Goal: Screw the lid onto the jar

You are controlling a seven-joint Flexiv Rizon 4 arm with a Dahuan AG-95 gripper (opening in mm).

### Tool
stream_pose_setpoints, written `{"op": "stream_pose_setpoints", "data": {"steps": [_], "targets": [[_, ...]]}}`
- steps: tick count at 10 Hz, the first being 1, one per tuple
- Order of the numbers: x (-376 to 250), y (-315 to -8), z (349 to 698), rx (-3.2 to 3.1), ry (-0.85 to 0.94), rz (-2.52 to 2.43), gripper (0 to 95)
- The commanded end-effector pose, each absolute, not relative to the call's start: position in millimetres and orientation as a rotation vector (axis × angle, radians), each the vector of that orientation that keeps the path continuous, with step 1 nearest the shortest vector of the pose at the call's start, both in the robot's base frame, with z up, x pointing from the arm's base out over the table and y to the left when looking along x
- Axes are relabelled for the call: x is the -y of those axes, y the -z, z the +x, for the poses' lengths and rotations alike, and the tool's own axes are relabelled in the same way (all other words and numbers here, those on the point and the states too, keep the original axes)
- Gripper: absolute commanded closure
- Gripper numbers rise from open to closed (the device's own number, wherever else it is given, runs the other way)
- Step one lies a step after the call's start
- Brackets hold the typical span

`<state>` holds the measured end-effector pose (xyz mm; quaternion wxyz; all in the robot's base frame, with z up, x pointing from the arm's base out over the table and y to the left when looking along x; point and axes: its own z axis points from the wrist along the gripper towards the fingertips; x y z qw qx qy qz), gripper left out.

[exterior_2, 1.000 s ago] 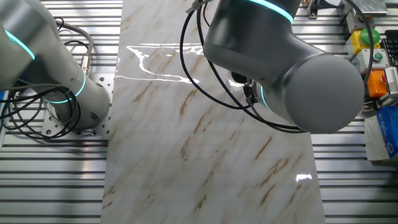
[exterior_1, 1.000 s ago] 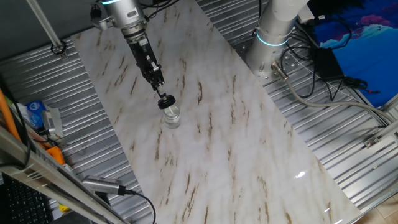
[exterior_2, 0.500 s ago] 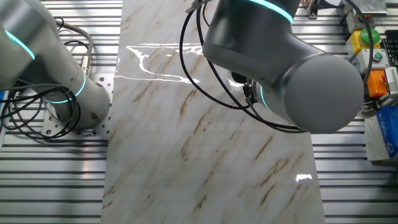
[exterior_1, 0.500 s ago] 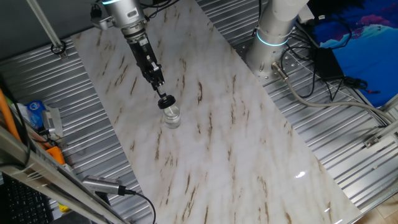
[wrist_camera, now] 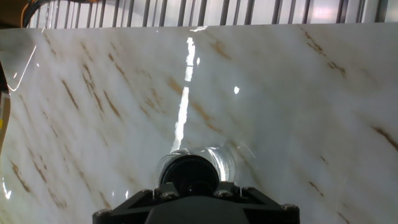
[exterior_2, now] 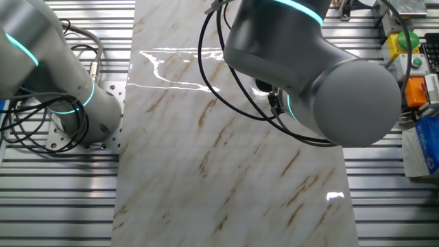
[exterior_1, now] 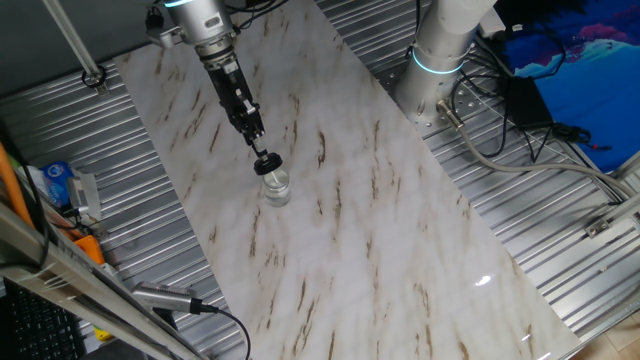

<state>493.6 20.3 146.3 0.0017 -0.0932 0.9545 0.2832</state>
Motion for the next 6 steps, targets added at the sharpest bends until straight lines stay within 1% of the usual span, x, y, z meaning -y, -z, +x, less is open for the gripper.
{"op": "stream_pose_setpoints", "data": {"steps": [1,5,6], "targets": [[-20.4,-146.3,493.8,-2.995,-0.889,-0.293,57.0],[-20.4,-146.3,493.8,-2.995,-0.889,-0.293,57.0],[-27.5,-138.7,496.0,-3.003,-0.899,-0.240,57.0]]}}
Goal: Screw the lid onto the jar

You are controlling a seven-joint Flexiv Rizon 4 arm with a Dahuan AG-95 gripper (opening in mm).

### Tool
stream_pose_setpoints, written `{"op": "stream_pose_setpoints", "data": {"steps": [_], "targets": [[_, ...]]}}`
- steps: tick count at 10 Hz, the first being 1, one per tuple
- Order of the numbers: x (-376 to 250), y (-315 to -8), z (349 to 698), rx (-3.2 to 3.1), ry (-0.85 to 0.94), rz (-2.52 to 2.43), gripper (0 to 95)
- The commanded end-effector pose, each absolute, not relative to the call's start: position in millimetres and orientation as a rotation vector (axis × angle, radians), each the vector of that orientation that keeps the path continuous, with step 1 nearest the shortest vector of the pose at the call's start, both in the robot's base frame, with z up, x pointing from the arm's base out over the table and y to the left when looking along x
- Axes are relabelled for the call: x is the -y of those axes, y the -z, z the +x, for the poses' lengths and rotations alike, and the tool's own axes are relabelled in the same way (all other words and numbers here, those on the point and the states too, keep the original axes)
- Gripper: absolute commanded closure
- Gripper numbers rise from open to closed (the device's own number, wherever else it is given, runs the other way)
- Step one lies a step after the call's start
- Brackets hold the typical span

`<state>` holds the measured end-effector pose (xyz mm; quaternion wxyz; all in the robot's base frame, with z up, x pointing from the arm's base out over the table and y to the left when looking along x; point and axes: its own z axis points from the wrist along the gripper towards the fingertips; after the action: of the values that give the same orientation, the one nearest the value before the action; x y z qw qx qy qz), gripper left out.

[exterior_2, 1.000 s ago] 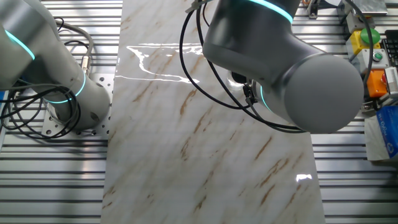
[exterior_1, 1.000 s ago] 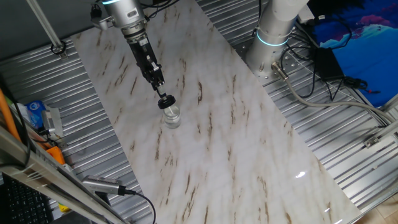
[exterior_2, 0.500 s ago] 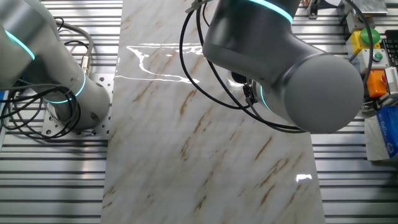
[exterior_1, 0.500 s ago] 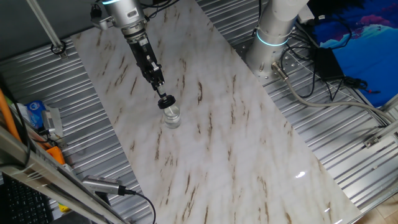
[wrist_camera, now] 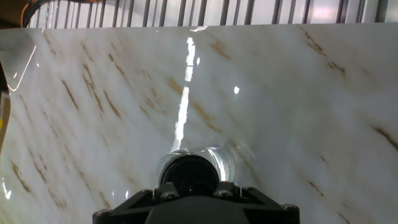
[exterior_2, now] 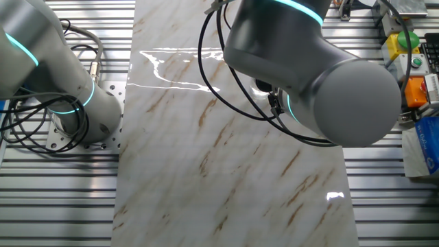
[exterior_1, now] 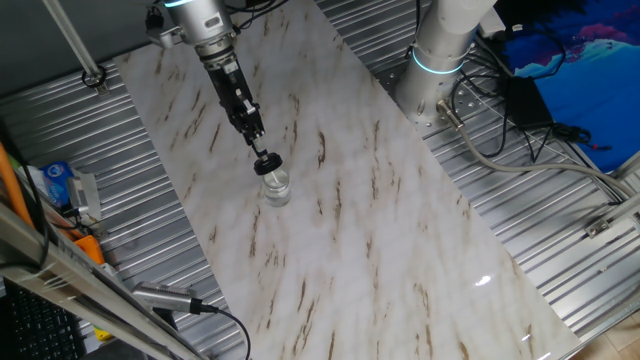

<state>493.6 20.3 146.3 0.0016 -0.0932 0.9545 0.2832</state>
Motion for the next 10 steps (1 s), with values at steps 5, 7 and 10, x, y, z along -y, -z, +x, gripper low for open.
{"op": "stream_pose_setpoints", "data": {"steps": [5,7,10], "targets": [[-27.6,-138.7,496.0,-3.001,-0.906,-0.237,57.0],[-27.6,-138.7,495.9,-3.000,-0.908,-0.236,57.0],[-29.4,-136.9,498.4,-2.996,-0.922,-0.229,57.0]]}}
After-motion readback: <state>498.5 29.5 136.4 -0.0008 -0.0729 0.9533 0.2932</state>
